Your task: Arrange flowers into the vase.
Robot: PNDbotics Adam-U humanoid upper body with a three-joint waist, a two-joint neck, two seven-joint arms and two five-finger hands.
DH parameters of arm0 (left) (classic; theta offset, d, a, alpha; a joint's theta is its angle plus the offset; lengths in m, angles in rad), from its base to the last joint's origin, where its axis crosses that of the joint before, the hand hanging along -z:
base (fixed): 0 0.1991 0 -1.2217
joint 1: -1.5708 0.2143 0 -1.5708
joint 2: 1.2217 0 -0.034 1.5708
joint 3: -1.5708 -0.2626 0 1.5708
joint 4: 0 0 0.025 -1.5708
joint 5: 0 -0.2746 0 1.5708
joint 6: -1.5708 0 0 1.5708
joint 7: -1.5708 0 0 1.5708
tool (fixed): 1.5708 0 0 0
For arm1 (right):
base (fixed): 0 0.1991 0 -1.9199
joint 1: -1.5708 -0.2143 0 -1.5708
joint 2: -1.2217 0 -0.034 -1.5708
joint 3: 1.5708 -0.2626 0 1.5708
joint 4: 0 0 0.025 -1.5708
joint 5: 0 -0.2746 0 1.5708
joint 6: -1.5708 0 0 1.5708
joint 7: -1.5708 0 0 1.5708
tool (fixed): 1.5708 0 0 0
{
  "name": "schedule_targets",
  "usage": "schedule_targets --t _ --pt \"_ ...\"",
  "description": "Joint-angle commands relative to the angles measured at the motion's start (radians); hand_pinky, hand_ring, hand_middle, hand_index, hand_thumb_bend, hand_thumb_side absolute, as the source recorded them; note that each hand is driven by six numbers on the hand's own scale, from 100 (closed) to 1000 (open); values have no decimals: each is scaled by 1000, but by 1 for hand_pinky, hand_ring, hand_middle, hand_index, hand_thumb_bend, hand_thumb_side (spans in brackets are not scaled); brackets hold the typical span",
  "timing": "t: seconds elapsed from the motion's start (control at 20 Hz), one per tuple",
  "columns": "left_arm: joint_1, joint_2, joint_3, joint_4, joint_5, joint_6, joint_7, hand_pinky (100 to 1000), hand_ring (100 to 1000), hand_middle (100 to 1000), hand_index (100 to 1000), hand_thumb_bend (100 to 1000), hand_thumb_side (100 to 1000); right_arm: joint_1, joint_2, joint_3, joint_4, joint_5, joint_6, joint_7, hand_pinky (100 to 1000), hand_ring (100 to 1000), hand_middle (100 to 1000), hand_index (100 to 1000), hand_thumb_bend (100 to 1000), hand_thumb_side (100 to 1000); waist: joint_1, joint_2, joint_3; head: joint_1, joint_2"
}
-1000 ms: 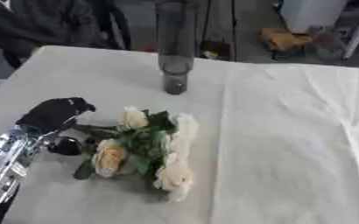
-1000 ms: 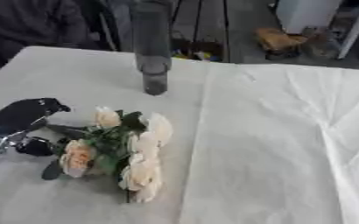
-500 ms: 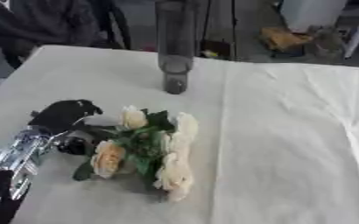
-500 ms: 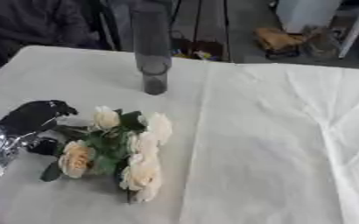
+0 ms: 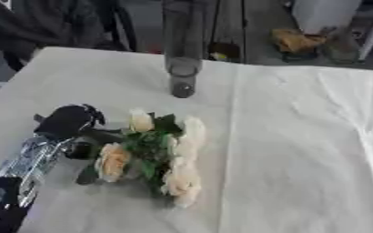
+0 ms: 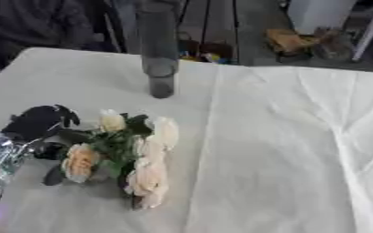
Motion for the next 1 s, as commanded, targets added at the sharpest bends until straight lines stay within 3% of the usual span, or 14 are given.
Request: schedule_targets --t 0.05,0.55,0.65,0.75,0.8,0.9,1.0 --pt "-19 3 -9 25 -3 14 35 443 355 416 577 471 329 -10 -17 -7 -7 -9 -2 3 802 764 690 852 100 846 -3 -6 -1 4 -13" --pt "-27 -16 -30 85 9 47 80 205 191 296 462 642 341 -13 -15 -7 -7 -8 -2 4 803 764 690 852 100 845 -6 -3 0 7 -13" --pt "-26 -21 -33 90 17 53 82 163 163 272 441 708 340 -13 -14 -7 -7 -8 -2 4 803 764 690 852 100 846 -6 -3 2 8 -12" --pt "-25 -25 -35 90 28 62 82 100 130 243 412 842 346 -13 -14 -7 -6 -8 -2 4 803 764 690 852 100 847 -6 -3 2 8 -13" --pt "-25 -26 -36 89 32 67 83 100 130 243 412 842 346 -13 -14 -7 -6 -8 -2 4 803 764 690 852 100 847 -6 -3 2 8 -13" --pt "-23 -31 -37 83 43 79 86 100 100 185 353 1000 323 -13 -13 -7 -5 -9 -2 4 803 764 689 852 100 847 -6 -3 2 8 -14" --pt "-22 -37 -39 76 56 91 90 100 100 168 334 1000 328 -13 -12 -8 -5 -9 -2 3 803 764 689 852 100 847 -6 -4 2 9 -14"
